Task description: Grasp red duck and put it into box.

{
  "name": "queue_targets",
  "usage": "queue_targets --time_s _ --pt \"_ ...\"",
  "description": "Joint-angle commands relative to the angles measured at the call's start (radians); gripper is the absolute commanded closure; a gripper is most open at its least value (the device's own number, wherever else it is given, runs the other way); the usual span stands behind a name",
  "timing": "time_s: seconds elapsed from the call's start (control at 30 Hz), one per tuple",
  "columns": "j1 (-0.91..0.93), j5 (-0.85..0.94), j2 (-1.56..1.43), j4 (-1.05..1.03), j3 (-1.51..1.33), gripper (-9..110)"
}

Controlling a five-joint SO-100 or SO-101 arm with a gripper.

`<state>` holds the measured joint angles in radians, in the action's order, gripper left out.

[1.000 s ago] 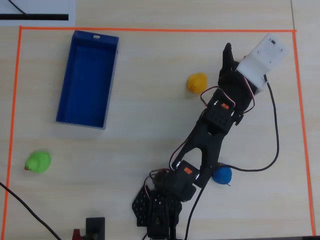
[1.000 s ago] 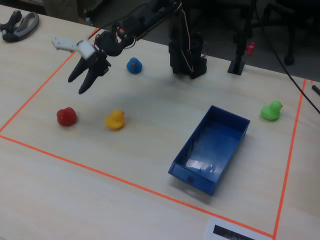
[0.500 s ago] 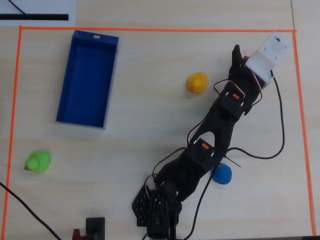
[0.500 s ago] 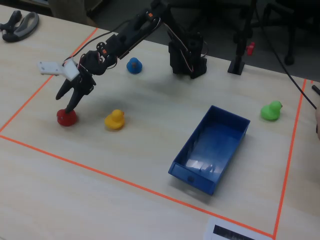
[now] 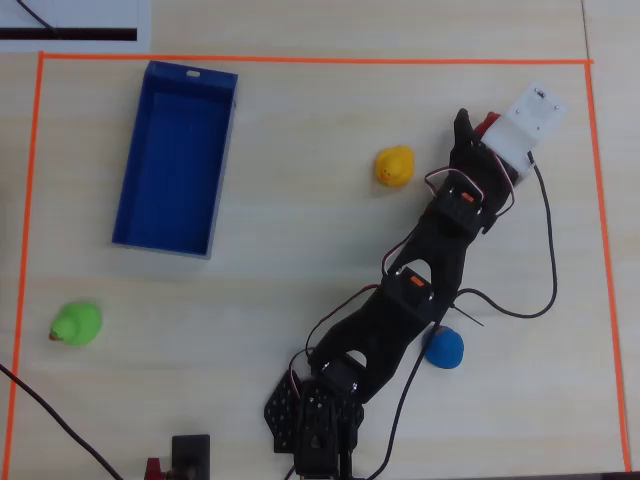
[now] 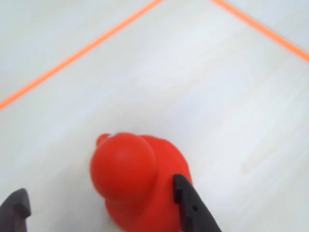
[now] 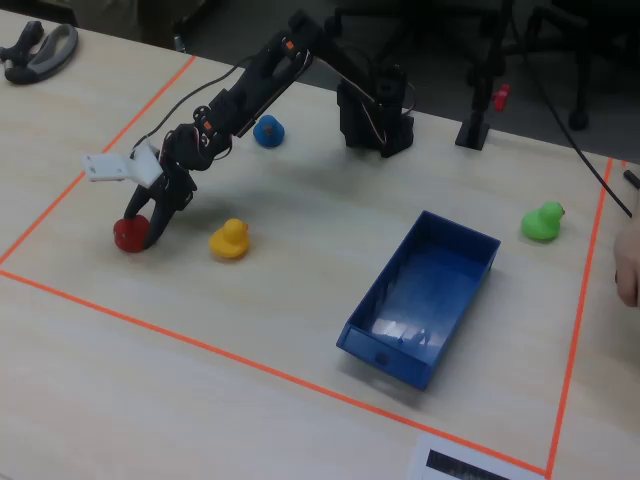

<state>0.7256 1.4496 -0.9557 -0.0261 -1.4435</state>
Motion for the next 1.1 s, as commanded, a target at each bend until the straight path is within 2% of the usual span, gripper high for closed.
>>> queue_targets --time_s 0.0,0.1,0.27,0.33,0.6,0.83,1.07 --pt "0.012 0.008 0.017 0.012 0.097 64" --pt "0.02 0.012 0.058 0.008 0.144 69" --pt "0.025 0.031 0.104 0.0 0.183 87" --pt "0.025 0.031 0.112 0.0 0.186 101" --pt "0.023 -0.114 -0.034 -0.138 0.19 101" --pt "-0.086 -0.387 -0.433 -0.597 0.187 101" --pt "-0.422 -0.663 -0.733 -1.045 0.199 101"
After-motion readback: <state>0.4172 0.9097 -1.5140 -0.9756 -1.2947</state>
